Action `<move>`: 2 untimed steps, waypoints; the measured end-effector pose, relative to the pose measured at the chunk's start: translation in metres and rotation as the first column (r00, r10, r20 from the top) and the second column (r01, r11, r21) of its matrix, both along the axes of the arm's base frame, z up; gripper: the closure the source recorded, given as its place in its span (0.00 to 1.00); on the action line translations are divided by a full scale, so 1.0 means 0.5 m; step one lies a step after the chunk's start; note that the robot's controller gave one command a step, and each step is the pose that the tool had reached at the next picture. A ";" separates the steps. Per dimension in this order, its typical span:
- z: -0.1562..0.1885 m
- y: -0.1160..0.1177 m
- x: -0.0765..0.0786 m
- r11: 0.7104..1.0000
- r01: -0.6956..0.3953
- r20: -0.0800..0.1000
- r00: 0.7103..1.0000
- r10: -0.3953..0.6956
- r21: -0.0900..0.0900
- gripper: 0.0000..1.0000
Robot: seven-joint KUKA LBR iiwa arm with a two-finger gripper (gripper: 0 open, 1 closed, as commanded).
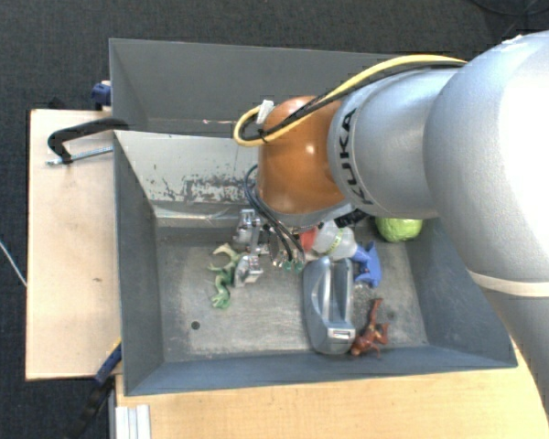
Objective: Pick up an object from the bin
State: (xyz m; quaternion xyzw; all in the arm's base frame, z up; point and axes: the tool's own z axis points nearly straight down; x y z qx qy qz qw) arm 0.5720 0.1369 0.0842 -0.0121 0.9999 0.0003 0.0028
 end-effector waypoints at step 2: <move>0.351 0.008 0.033 1.000 -0.005 -0.001 1.000 0.005 0.001 1.00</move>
Offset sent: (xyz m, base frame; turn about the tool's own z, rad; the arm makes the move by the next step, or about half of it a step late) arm 0.0157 0.0027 0.1742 -0.0038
